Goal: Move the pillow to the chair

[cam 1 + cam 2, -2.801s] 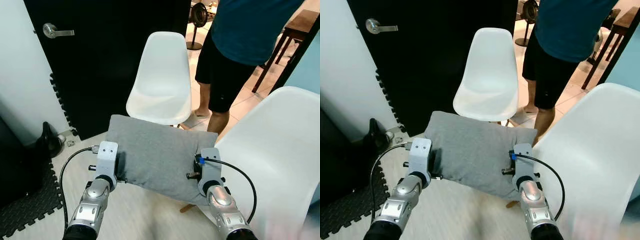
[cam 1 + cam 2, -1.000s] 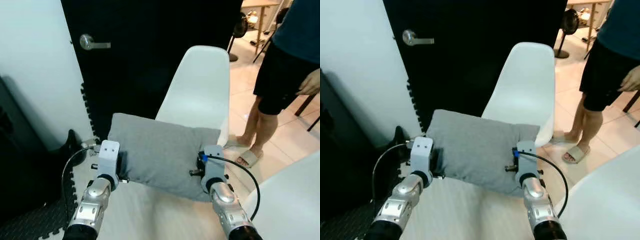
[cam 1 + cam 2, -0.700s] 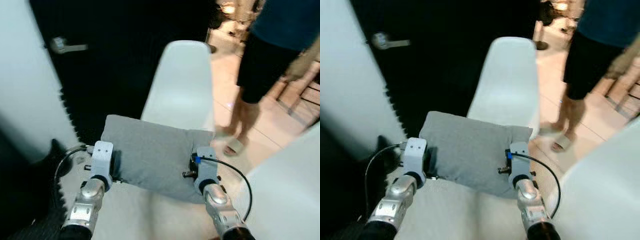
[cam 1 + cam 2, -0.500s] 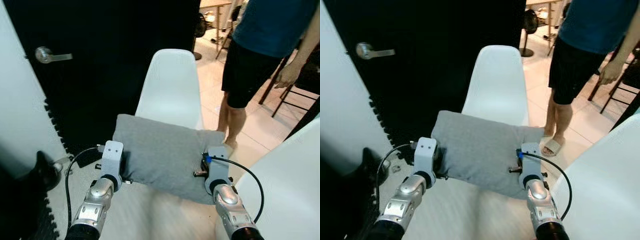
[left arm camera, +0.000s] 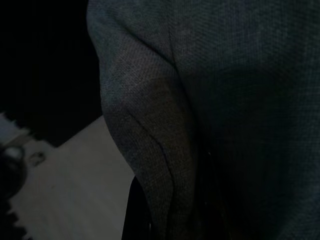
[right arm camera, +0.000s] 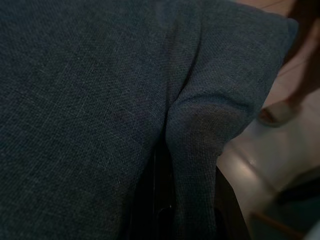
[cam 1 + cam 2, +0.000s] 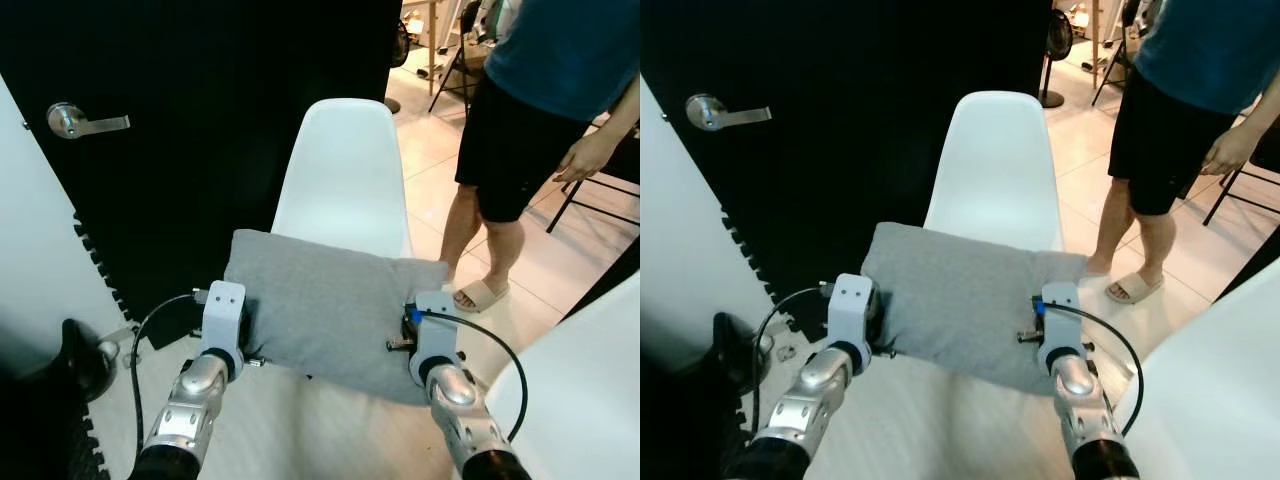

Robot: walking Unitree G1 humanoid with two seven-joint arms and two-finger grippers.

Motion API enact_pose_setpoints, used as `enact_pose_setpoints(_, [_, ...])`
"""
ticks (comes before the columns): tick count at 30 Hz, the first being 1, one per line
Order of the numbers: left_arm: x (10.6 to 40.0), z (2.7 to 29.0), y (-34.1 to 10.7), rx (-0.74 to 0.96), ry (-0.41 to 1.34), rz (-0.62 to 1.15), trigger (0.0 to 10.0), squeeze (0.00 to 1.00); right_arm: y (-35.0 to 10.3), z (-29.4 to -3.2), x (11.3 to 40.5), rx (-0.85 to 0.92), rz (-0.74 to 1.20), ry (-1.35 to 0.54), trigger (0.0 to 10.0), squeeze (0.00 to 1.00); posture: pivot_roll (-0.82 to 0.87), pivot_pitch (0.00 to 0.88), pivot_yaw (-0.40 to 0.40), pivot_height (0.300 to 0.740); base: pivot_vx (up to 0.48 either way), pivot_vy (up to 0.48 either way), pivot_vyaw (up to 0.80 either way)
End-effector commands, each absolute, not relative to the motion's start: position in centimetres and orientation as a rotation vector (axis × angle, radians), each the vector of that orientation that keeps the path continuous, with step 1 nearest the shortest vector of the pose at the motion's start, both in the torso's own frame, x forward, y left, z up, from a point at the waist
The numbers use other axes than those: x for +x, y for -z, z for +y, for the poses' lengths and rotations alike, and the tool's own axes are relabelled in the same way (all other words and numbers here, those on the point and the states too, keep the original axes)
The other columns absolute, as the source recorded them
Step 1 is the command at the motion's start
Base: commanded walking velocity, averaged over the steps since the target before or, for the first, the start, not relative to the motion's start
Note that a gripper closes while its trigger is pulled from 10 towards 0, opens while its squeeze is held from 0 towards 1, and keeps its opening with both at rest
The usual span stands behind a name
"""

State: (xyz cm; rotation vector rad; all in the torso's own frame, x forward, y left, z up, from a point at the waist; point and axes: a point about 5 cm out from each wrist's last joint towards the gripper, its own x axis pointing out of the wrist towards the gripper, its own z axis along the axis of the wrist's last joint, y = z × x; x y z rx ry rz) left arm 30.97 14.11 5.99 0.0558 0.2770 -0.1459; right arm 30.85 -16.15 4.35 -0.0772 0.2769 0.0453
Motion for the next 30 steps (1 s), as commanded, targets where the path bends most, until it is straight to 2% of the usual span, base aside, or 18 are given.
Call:
enact_pose_setpoints(1, [31.15,13.81,-6.30,0.056,0.156,0.254,10.0,0.00,-4.68,-15.35,31.06,-0.090,0.257,-0.084,10.0,0.00,-0.03,0.073,-0.013,0.740,0.311,0.000,-0.46])
enact_pose_setpoints(6, [31.21,13.86,-6.37,0.057,0.157,0.250,10.0,0.00,-4.51,-15.06,30.97,-0.105,0.264,-0.094,10.0,0.00,-0.03,0.073,-0.010,0.740,0.310,0.000,-0.67])
enact_pose_setpoints(24, [31.28,13.77,-6.55,0.057,0.171,0.249,10.0,0.00,-4.40,-15.52,30.96,-0.092,0.271,-0.057,10.0,0.00,-0.04,0.078,0.006,0.740,0.309,0.000,0.00])
enact_pose_setpoints(30, [31.45,13.64,-6.70,0.060,0.176,0.246,10.0,0.00,-4.43,-15.65,31.01,-0.090,0.272,-0.052,10.0,0.00,-0.03,0.074,0.007,0.740,0.311,0.000,-0.67])
